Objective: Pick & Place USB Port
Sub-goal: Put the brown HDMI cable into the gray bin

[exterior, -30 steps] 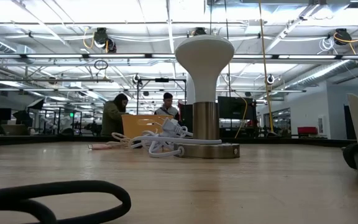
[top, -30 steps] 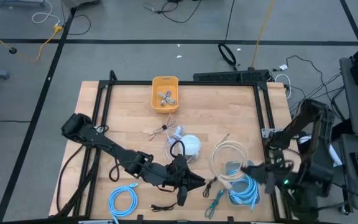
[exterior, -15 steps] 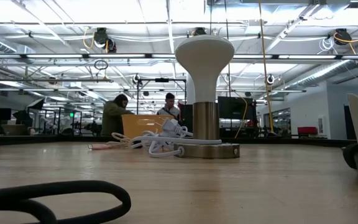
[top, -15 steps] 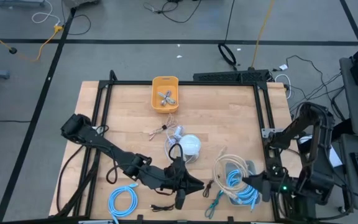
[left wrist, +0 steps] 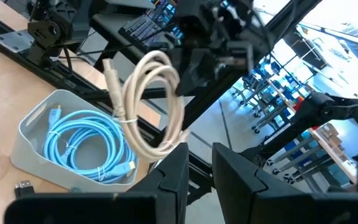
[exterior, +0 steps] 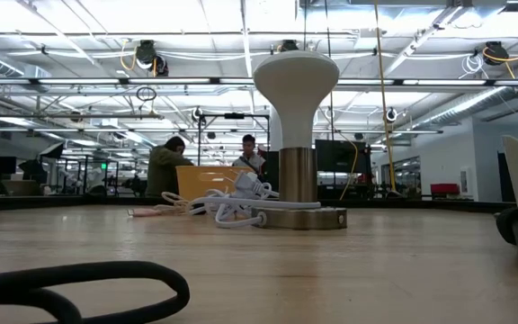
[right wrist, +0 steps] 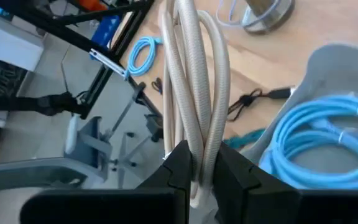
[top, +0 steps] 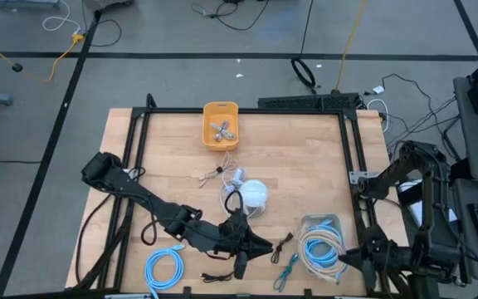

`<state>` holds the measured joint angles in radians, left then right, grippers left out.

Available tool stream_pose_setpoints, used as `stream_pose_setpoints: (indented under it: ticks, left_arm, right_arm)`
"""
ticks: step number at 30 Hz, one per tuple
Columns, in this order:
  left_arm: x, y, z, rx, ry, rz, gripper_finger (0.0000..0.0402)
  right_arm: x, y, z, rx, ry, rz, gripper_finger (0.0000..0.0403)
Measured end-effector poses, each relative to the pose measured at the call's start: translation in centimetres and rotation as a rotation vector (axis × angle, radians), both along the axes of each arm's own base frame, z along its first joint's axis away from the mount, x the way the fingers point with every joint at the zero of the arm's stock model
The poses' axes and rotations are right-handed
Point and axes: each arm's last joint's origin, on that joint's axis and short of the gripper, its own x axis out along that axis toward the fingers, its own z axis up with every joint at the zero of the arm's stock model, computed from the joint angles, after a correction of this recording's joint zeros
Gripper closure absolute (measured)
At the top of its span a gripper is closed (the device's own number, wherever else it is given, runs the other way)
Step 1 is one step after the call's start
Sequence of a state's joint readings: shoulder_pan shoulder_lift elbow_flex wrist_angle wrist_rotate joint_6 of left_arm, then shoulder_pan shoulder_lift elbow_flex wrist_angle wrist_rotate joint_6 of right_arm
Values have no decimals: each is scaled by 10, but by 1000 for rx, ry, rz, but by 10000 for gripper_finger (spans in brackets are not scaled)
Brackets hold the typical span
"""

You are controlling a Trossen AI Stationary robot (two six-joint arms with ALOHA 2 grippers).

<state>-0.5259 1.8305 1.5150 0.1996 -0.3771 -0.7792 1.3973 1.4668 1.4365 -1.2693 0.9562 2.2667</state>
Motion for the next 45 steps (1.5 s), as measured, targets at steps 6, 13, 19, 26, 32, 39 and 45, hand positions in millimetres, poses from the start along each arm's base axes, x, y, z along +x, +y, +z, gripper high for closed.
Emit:
stream_pose_setpoints:
  ticks: [6,13,19,26,32,39,45]
  left_arm:
    - [1,2,1,-18,-8,8,328]
    - [5,9,2,-45,-12,12,328]
    - [5,8,2,-46,-10,11,328]
    - [5,9,1,-40,-5,14,328]
    - [5,8,1,-38,-5,13,328]
    - [1,1,1,-49,-2,-4,328]
    - [-2,-4,1,-44,-3,-7,328]
  right_arm:
    - [-3,-16,-23,13,-3,3,372]
    - [-15,-60,-36,36,-15,27,373]
    - [-17,-87,-37,43,-7,30,374]
    - [-19,-112,-38,-45,158,27,374]
    - [-20,-123,-31,-36,118,42,374]
    - [-10,-91,-23,221,-132,-33,374]
    - [9,-57,-38,289,-147,-99,374]
